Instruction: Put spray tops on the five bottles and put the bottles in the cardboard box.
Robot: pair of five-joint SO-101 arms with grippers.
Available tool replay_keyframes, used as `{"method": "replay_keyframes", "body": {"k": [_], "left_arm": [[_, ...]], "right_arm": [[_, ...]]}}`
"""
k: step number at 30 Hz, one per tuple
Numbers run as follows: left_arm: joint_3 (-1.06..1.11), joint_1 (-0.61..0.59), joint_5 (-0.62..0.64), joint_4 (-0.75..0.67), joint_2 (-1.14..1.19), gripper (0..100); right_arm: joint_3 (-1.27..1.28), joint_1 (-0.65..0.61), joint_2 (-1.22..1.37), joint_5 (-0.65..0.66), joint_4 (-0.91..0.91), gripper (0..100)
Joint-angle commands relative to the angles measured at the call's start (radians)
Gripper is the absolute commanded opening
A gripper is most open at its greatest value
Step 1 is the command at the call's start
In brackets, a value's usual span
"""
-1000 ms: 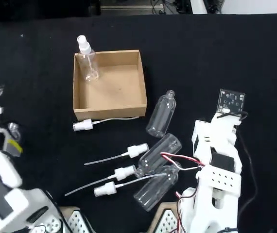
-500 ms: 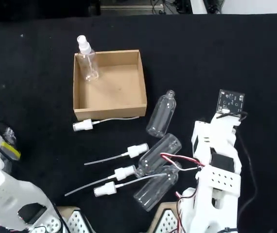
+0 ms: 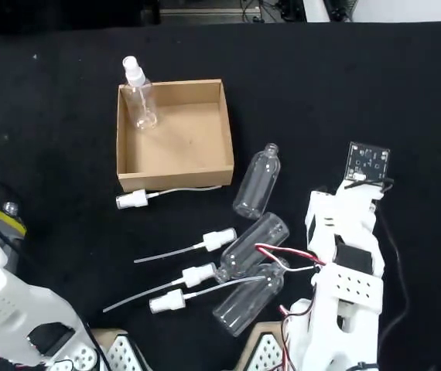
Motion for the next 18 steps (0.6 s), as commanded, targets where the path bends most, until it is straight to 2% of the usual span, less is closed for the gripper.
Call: {"method": "replay_keyframes", "body": {"k": [1,13,18], "left_arm": [[0.039,0.013,-0.008,-0.077,-0.008,31],[0.119,0.019,0.003,-0.084,-0.014,31],[0.13,0.024,0.046,-0.084,-0.012,20]], "right_arm": [[-0.005,-0.018,-0.035,0.008,-0.037,3.8],[-0.005,-0.018,-0.035,0.008,-0.035,3.8],[-0.005,-0.018,-0.035,0.008,-0.032,3.8]]}}
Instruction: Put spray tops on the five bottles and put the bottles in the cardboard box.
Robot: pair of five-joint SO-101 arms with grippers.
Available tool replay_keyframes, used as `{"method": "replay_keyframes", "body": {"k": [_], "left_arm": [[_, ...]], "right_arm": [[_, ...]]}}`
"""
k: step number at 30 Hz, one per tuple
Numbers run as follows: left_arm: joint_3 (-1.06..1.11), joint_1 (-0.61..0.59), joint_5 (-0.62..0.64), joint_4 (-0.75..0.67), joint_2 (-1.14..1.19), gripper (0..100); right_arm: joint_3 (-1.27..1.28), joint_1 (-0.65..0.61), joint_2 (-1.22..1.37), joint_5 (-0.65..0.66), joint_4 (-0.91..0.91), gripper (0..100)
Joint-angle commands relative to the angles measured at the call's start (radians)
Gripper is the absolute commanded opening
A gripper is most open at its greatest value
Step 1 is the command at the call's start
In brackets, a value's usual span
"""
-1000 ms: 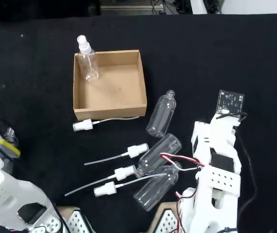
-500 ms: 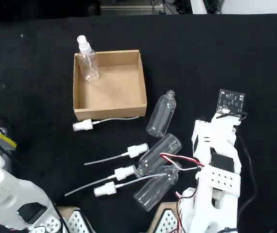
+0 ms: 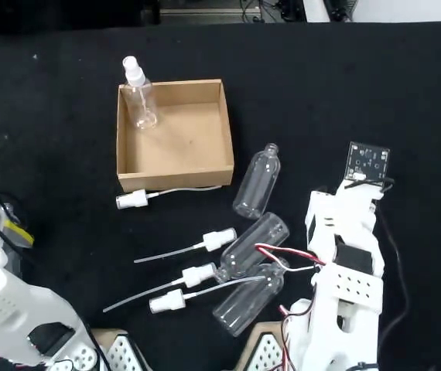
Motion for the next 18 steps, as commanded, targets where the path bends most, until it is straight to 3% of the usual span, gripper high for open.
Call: {"method": "replay_keyframes", "body": {"k": [1,6,13,15,18], "left_arm": [[0.01,0.021,0.046,-0.006,-0.018,17],[0.004,0.018,0.051,-0.005,-0.021,3],[0.007,0.024,0.044,0.092,-0.133,4],[0.018,0.038,0.041,0.084,-0.143,7],[0.039,0.038,-0.018,0.083,-0.143,23]], "right_arm": [[-0.005,-0.018,-0.035,0.008,-0.032,3.8],[-0.015,-0.018,-0.035,0.012,-0.029,3.8],[-0.206,-0.035,-0.036,0.035,0.189,3.9],[-0.208,-0.055,-0.035,0.037,0.201,3.9],[-0.176,-0.078,-0.035,0.037,0.176,3.9]]}}
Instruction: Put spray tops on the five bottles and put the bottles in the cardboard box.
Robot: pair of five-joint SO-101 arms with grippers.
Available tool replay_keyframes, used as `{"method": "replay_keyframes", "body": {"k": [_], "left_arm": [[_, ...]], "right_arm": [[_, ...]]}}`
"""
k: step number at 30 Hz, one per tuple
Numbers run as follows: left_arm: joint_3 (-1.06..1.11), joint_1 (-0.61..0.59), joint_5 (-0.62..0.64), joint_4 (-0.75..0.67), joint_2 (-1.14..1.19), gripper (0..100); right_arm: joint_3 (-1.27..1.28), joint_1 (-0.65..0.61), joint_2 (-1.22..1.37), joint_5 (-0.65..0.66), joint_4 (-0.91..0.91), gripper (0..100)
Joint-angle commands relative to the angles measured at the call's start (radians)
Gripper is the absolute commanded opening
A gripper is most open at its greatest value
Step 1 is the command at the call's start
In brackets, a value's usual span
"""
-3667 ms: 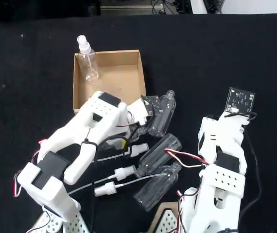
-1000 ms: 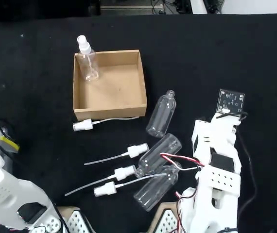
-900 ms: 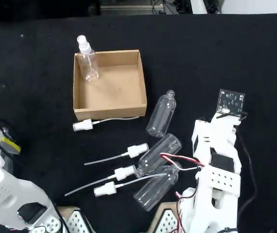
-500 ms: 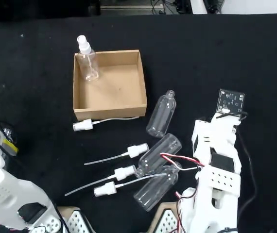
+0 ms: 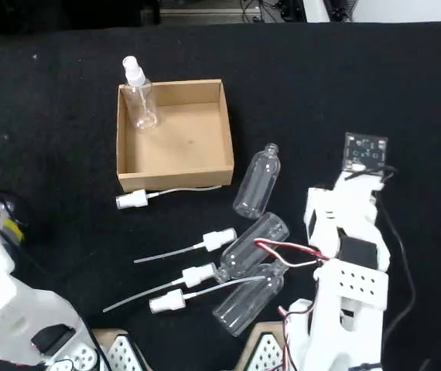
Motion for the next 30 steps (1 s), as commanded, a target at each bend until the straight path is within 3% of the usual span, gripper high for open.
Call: {"method": "replay_keyframes", "body": {"k": [1,3,9,15,23,25,28,30], "left_arm": [[0.018,0.016,-0.074,0.015,-0.06,28],[0.025,0.015,-0.095,0.015,-0.06,32],[0.053,0.016,-0.161,0.015,-0.06,24],[0.093,0.008,-0.25,0.015,-0.063,24],[0.087,0.002,-0.267,0.015,-0.063,23],[0.088,0.002,-0.267,0.015,-0.069,19],[0.088,0.002,-0.259,0.025,-0.074,1],[0.085,-0.005,-0.258,0.025,-0.074,6]], "right_arm": [[-0.033,-0.035,-0.035,0.006,-0.012,3.9],[-0.025,-0.034,-0.035,0.006,-0.018,3.9],[-0.024,-0.034,-0.035,0.006,-0.017,3.9],[-0.025,-0.034,-0.035,0.006,-0.017,3.9],[-0.025,-0.037,-0.035,0.006,-0.017,3.9],[-0.028,-0.035,-0.035,0.006,-0.017,3.9],[-0.062,-0.032,-0.036,0.006,-0.005,3.9],[-0.12,-0.035,-0.036,0.017,0.051,3.9]]}}
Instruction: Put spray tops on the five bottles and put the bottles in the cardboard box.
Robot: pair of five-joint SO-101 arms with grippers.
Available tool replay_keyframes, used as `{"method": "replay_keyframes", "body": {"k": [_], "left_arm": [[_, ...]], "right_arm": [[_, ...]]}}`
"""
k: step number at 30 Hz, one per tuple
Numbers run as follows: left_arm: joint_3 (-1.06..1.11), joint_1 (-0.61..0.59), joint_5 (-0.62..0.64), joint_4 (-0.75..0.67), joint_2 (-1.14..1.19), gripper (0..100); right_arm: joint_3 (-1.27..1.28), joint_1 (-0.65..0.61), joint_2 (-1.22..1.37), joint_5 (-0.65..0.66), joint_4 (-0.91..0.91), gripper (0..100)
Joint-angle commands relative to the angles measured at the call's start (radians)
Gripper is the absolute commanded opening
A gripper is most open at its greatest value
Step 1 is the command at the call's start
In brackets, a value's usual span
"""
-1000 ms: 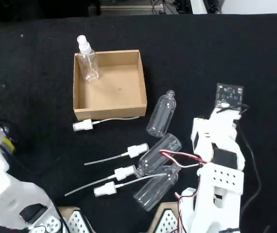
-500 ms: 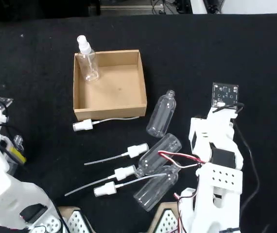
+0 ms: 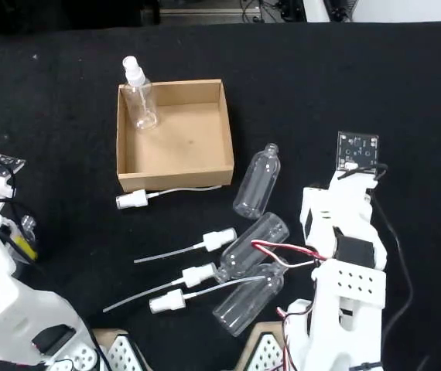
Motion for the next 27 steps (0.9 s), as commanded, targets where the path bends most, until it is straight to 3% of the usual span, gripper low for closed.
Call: {"method": "replay_keyframes", "body": {"k": [1,7,10,14,19,27], "left_arm": [[-0.013,-0.01,-0.002,0.012,-0.055,4],[-0.013,0.004,0.117,0.005,-0.107,3],[-0.012,0.041,0.249,0.005,-0.192,3],[-0.001,0.05,0.431,0.003,-0.295,3],[-0.027,0.025,0.568,0.002,-0.275,3],[-0.263,-0.145,0.574,0.009,-0.089,3]], "right_arm": [[-0.143,-0.017,-0.035,0.041,0.081,3.9],[-0.346,-0.164,-0.027,0.272,0.322,3.9],[-0.412,-0.316,-0.025,0.359,0.465,4.2],[-0.437,-0.588,-0.025,0.407,0.595,12.3],[-0.446,-0.832,0.013,0.405,0.577,13.5],[-0.613,-1.034,0.381,0.405,0.474,13.8]]}}
